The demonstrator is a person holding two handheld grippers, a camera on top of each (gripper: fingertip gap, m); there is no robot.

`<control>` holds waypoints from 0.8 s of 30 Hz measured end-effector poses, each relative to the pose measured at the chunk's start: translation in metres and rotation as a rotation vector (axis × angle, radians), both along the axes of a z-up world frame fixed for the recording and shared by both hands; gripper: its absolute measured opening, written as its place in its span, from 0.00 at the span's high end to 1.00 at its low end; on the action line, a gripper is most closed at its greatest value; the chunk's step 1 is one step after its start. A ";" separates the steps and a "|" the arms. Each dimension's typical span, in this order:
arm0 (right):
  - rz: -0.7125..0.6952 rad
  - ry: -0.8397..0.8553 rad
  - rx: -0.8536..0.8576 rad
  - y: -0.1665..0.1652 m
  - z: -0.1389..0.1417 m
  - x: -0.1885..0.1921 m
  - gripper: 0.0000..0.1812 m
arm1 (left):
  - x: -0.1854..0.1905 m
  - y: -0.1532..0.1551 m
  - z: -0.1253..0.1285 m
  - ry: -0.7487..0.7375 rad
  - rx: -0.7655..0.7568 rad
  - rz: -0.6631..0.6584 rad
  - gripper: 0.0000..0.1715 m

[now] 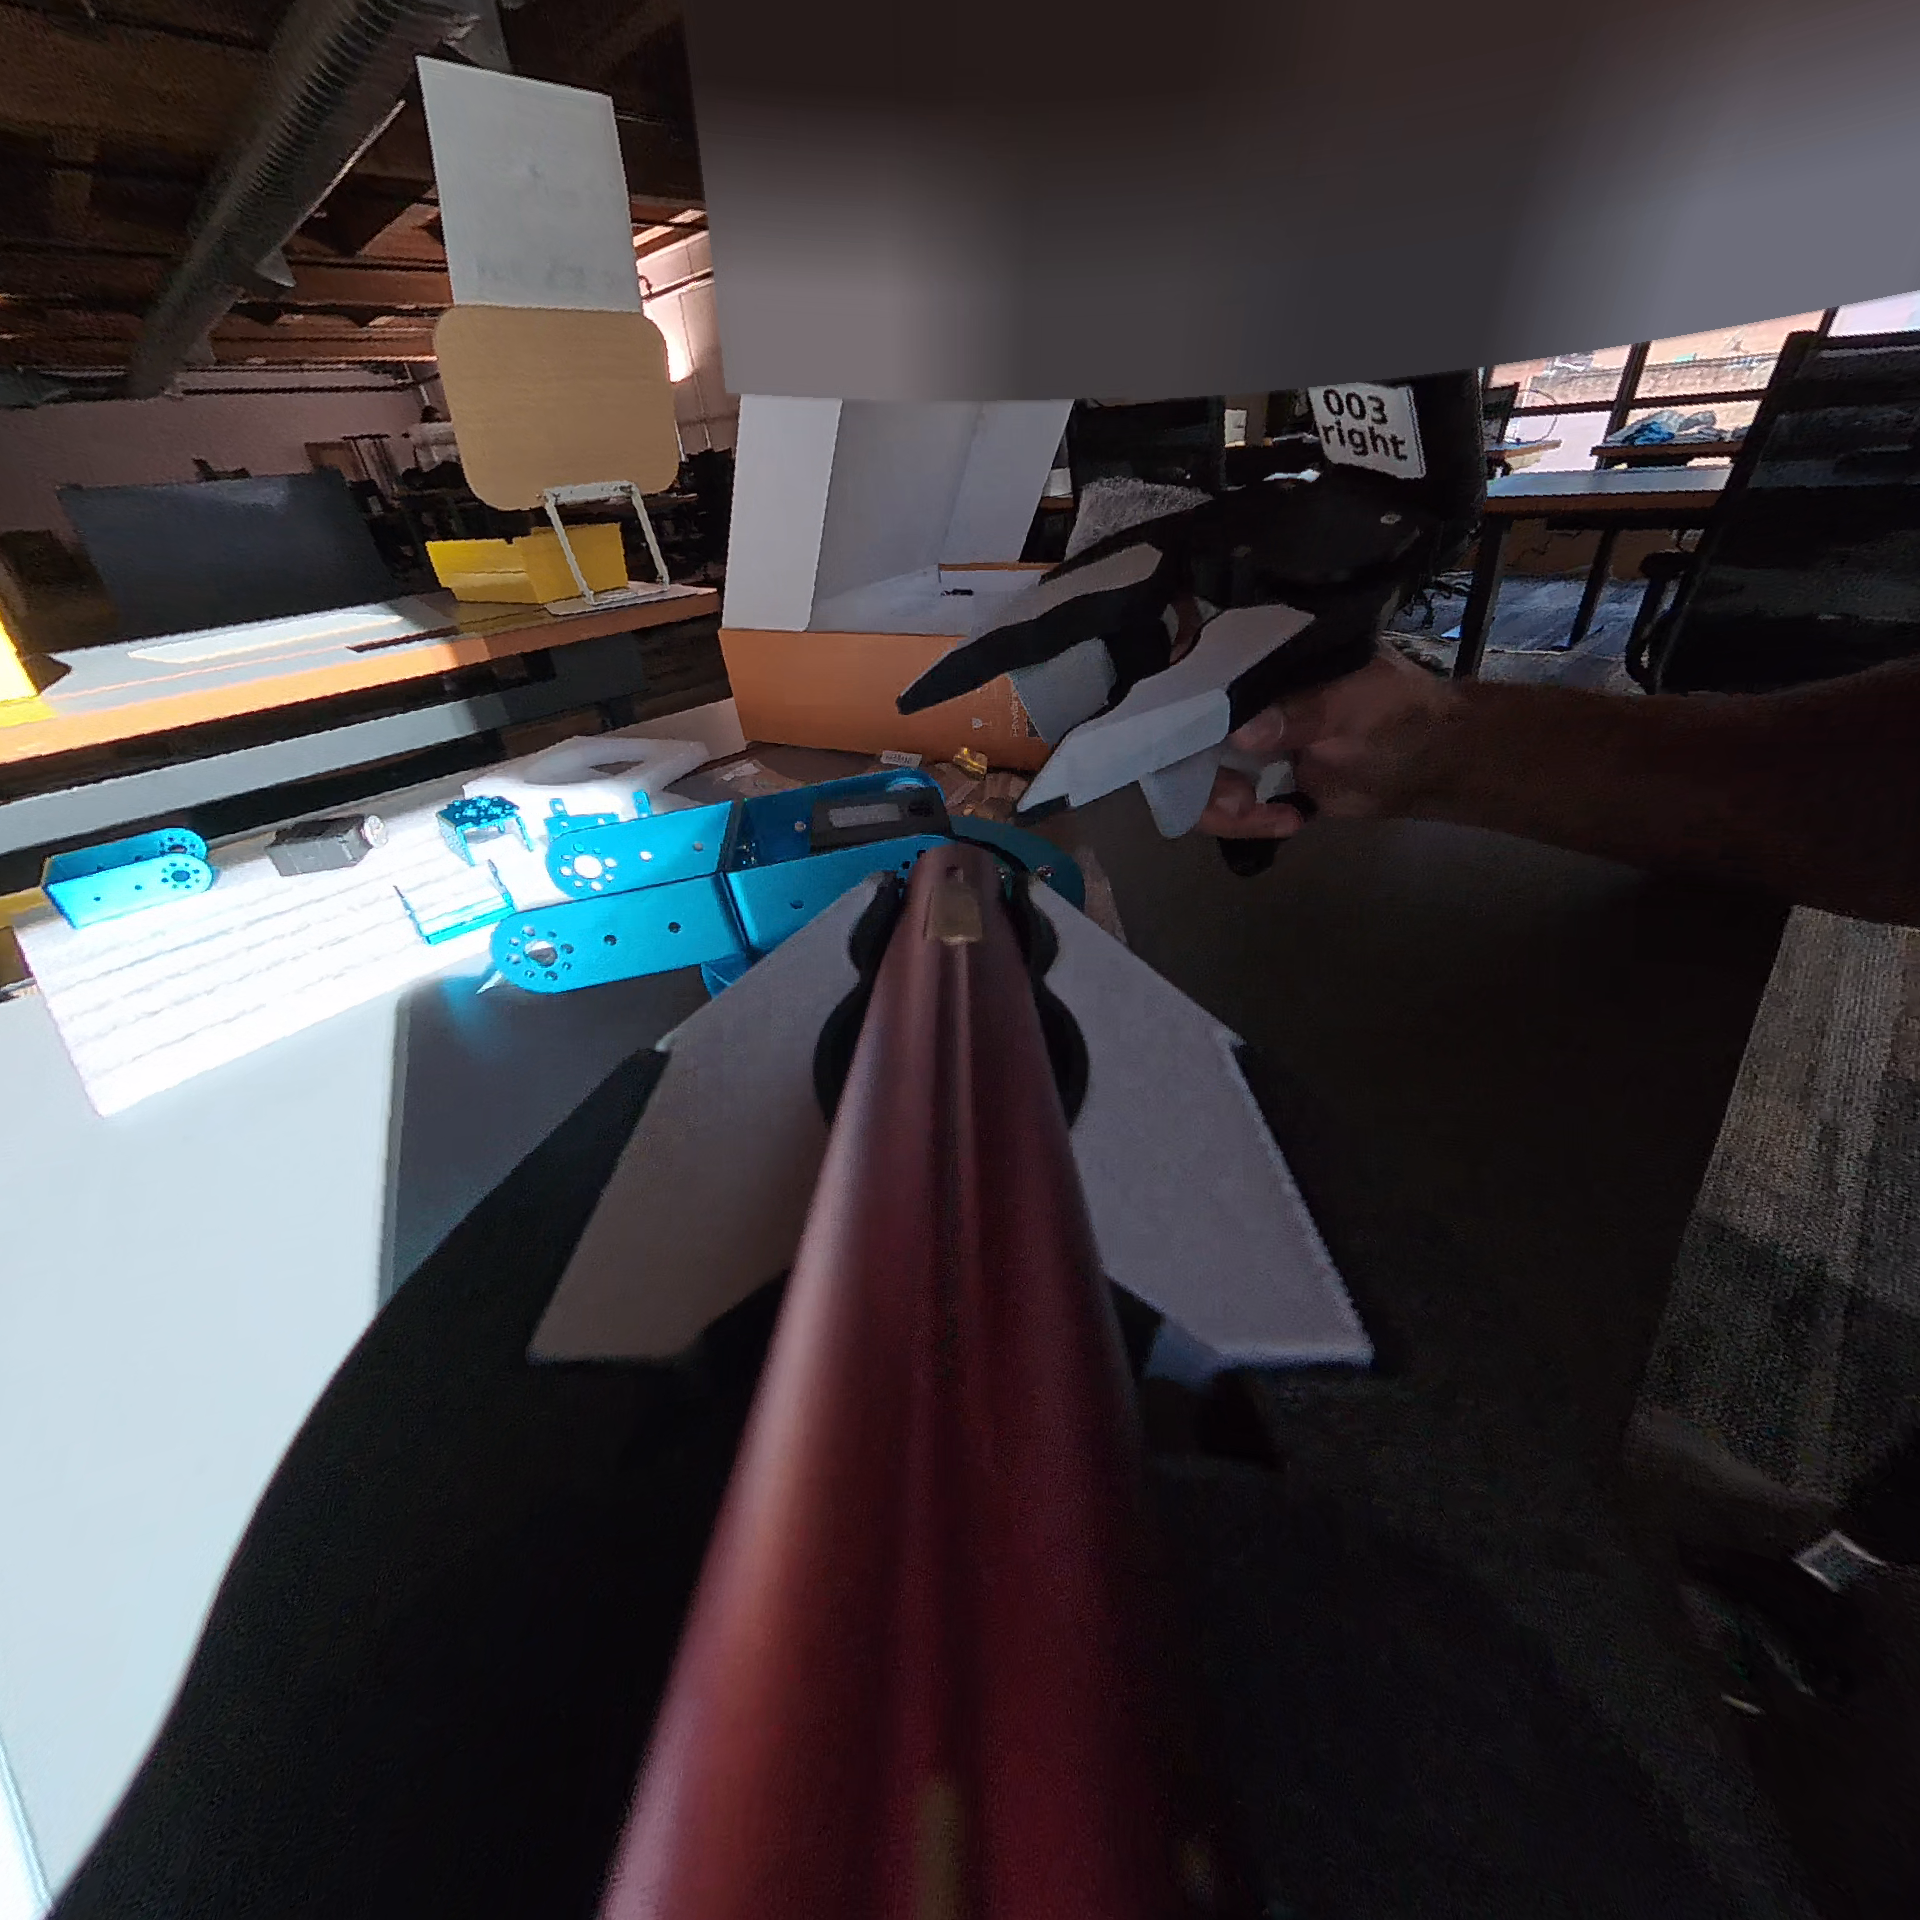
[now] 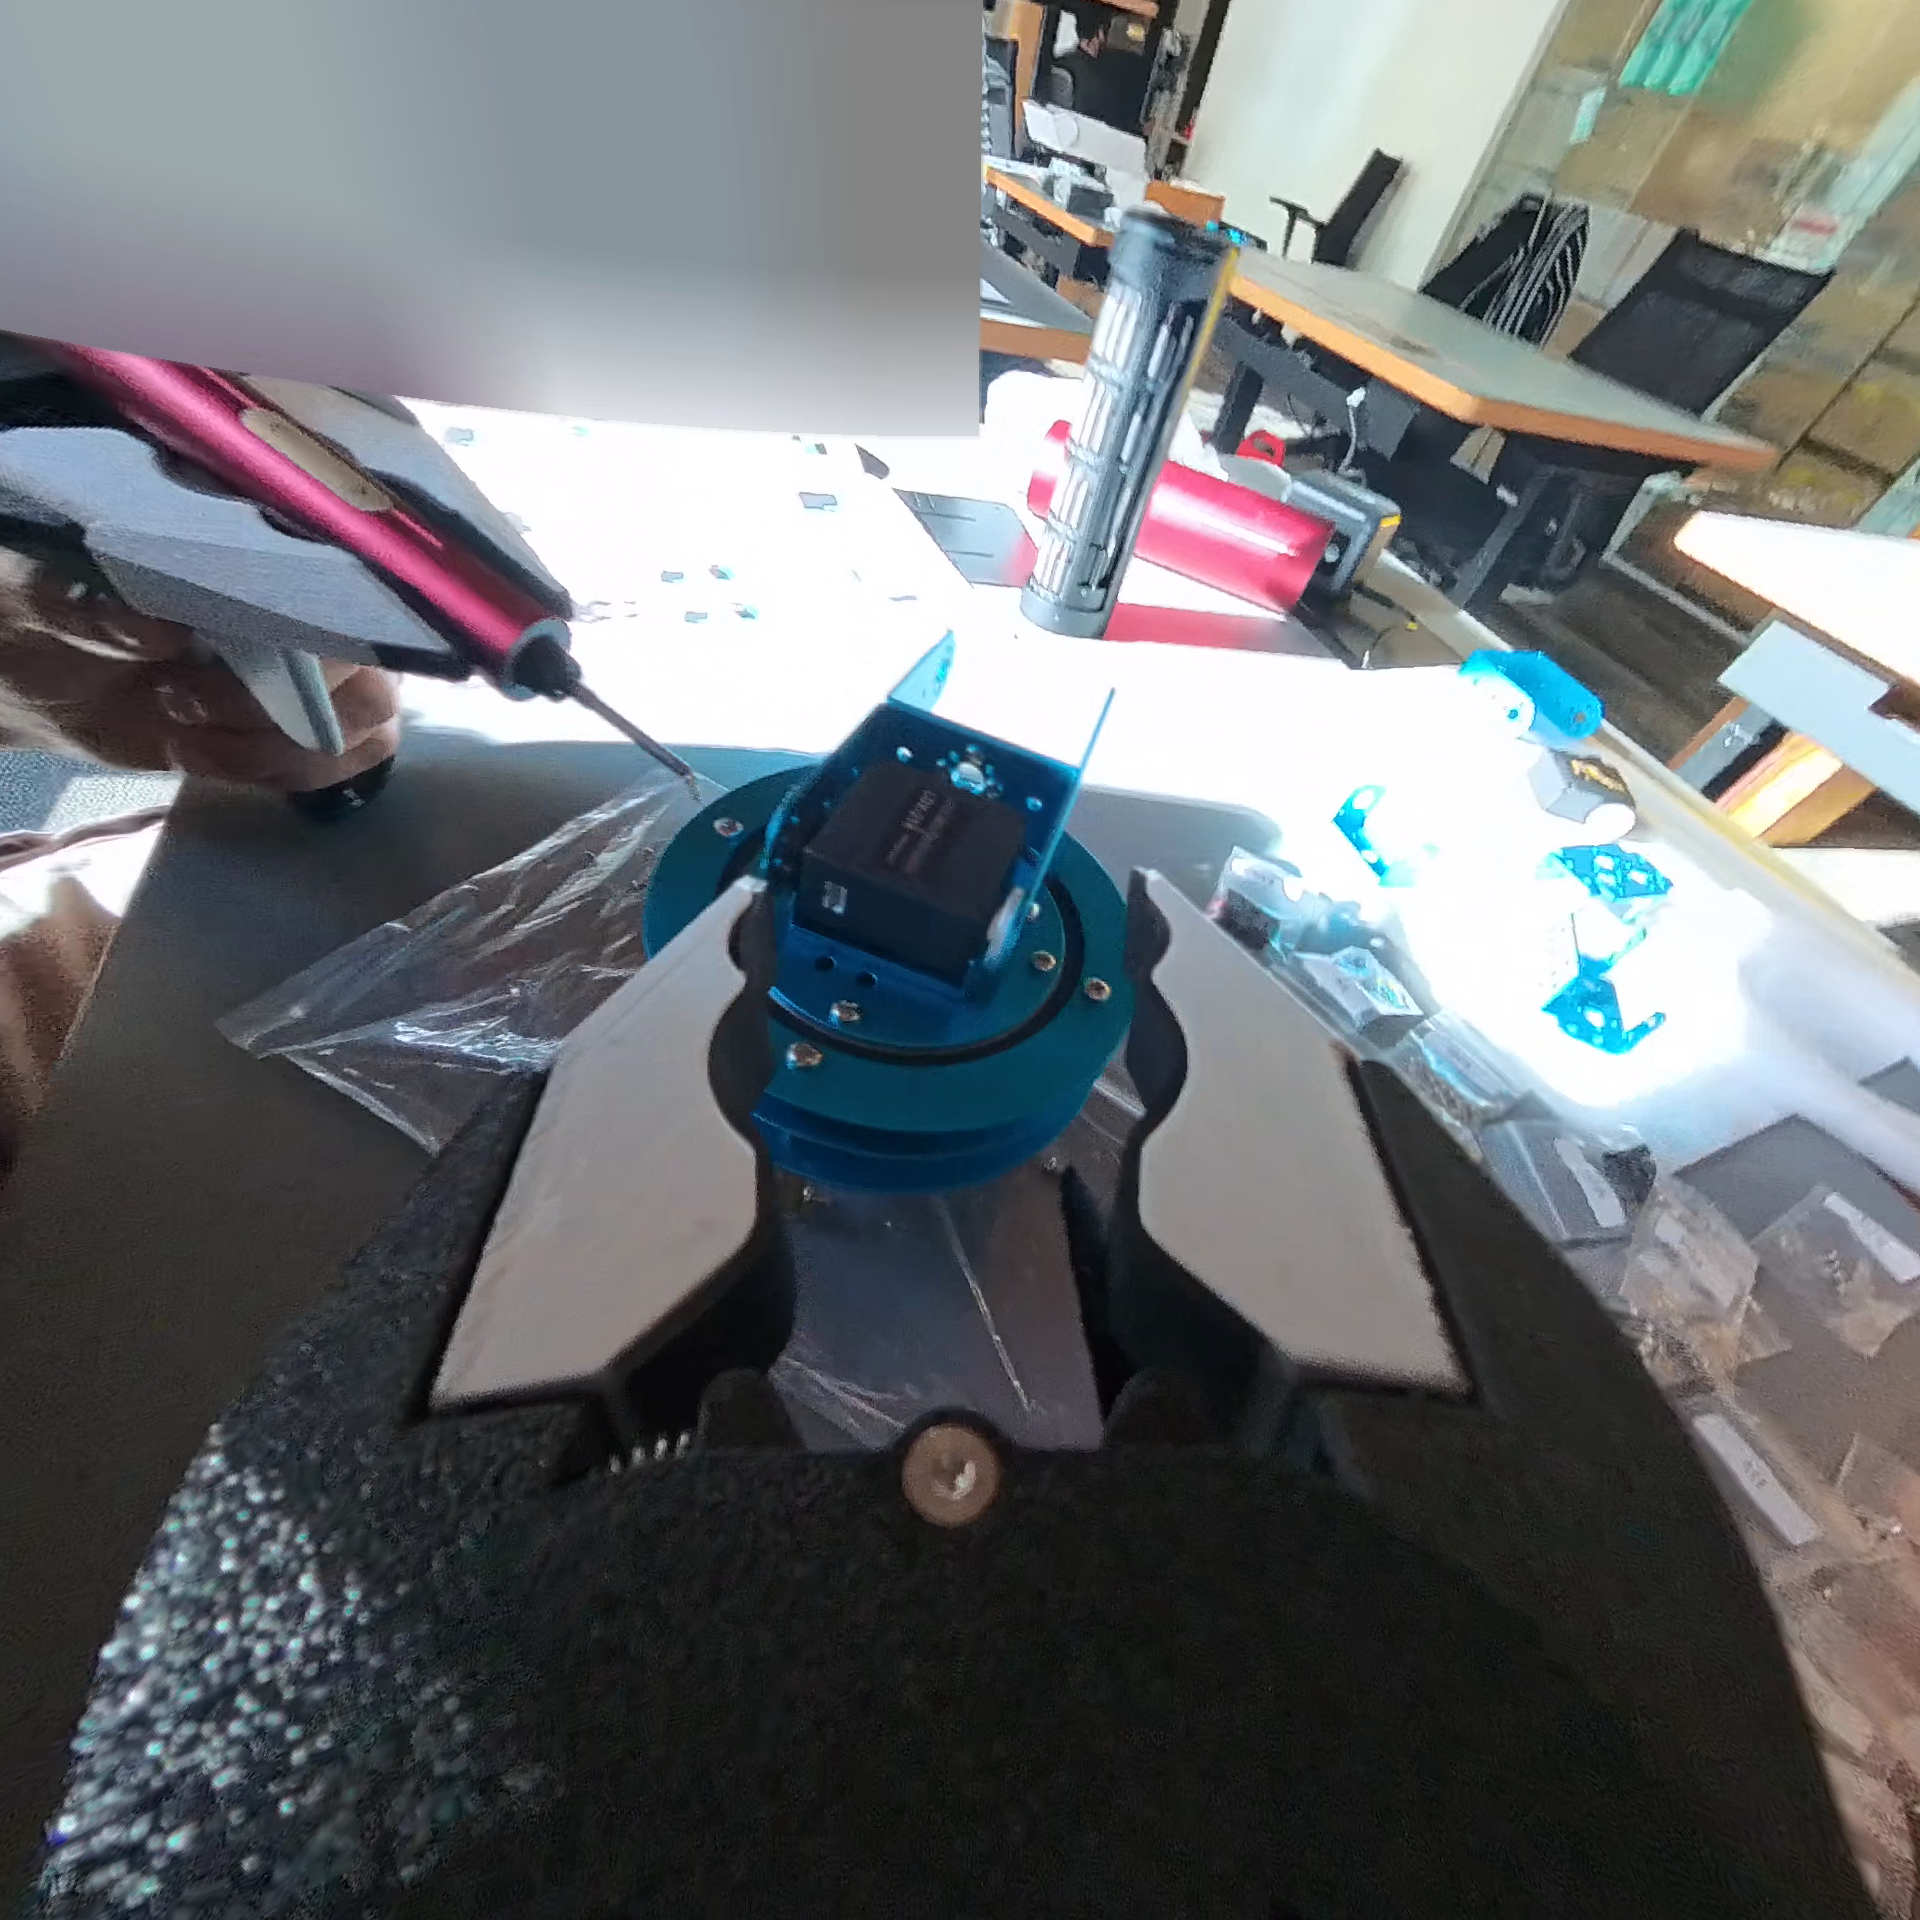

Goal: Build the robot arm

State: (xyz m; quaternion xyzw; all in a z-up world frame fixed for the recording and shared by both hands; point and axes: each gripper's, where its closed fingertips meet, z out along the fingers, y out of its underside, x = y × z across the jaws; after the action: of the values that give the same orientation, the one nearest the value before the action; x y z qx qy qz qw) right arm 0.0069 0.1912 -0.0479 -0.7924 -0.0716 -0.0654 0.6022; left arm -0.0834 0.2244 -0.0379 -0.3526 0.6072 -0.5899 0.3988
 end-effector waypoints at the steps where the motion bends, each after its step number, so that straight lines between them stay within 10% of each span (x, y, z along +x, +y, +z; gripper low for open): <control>1: -0.013 0.007 -0.009 0.001 -0.003 0.004 0.61 | 0.002 0.001 -0.002 0.025 -0.023 0.011 0.88; 16: 0.067 0.248 0.064 0.007 -0.008 -0.010 0.61 | -0.009 0.016 -0.006 0.148 -0.682 0.186 0.88; 24: 0.098 0.330 0.063 0.007 -0.019 -0.009 0.58 | 0.003 0.021 -0.011 0.133 -0.794 0.334 0.88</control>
State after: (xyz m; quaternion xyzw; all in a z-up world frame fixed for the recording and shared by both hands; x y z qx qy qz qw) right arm -0.0017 0.1980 -0.0665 -0.7687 -0.0082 0.0928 0.6328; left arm -0.0806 0.2451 -0.0487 -0.6093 0.2920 -0.6811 0.2822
